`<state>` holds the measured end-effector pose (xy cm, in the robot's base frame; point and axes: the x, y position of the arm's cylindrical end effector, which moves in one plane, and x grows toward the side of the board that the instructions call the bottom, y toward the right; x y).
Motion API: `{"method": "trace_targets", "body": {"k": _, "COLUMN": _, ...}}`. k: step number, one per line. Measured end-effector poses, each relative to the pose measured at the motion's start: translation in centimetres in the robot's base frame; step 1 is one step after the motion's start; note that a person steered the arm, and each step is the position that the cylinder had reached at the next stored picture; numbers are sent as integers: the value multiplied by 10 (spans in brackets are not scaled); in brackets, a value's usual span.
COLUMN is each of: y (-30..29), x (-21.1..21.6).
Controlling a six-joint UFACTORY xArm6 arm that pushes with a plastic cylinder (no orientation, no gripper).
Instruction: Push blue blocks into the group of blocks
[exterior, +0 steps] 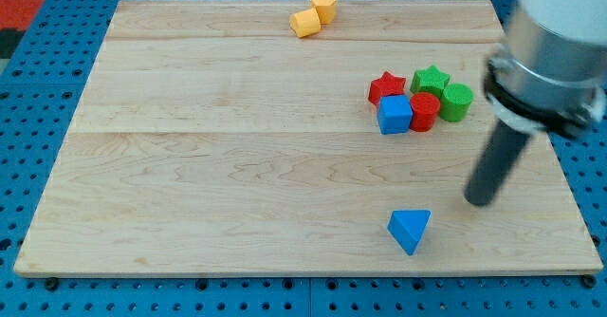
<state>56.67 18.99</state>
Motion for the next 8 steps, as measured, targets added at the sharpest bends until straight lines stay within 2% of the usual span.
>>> {"method": "trace_targets", "body": {"k": 1, "y": -48, "x": 50}}
{"method": "trace_targets", "body": {"k": 2, "y": -89, "x": 27}}
{"method": "trace_targets", "body": {"k": 4, "y": -119, "x": -59}}
{"method": "trace_targets", "body": {"k": 5, "y": -142, "x": -49}}
{"method": "trace_targets", "body": {"k": 6, "y": -188, "x": -63}}
{"method": "trace_targets", "body": {"k": 7, "y": -160, "x": -110}}
{"method": "trace_targets", "body": {"k": 8, "y": -110, "x": -129}}
